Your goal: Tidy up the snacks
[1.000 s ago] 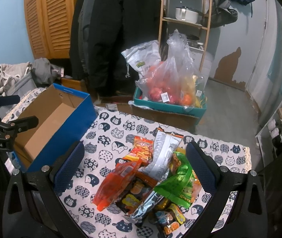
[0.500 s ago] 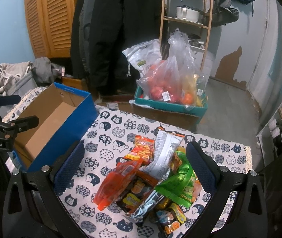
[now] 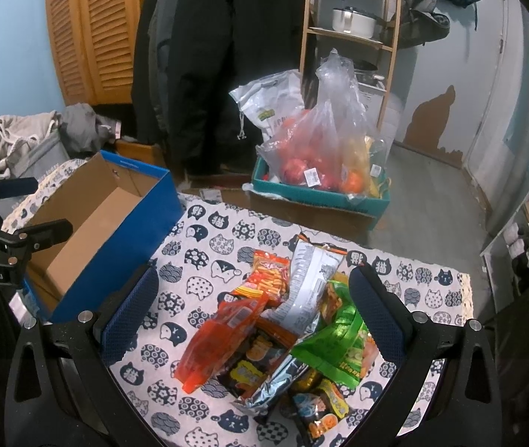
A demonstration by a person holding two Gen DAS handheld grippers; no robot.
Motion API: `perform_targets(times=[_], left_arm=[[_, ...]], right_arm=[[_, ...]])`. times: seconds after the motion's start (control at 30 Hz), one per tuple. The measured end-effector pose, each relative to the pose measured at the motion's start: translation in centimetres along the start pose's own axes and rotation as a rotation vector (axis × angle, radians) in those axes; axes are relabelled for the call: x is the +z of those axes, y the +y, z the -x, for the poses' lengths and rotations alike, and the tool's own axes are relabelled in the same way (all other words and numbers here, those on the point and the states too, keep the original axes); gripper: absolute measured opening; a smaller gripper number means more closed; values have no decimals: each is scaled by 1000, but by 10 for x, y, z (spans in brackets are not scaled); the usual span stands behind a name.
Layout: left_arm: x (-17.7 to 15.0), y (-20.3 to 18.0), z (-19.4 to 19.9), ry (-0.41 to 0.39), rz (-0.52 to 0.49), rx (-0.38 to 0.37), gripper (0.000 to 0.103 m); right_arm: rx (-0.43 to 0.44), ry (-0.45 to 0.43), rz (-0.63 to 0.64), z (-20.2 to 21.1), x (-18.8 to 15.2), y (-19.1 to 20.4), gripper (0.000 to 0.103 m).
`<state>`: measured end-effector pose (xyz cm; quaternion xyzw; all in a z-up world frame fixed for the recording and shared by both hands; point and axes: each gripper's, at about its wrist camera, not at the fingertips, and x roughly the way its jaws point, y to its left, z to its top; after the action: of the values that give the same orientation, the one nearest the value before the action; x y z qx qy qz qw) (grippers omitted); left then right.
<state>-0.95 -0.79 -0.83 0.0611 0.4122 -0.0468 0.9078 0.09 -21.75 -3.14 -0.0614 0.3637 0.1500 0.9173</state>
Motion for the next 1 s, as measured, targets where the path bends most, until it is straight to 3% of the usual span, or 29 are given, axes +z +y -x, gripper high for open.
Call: perform_targets(times=[1.0], left_arm=[[2,-4,-3,17,-5,-9,100]], right_arm=[[-9,28,-1,-2,-1,-6,100]])
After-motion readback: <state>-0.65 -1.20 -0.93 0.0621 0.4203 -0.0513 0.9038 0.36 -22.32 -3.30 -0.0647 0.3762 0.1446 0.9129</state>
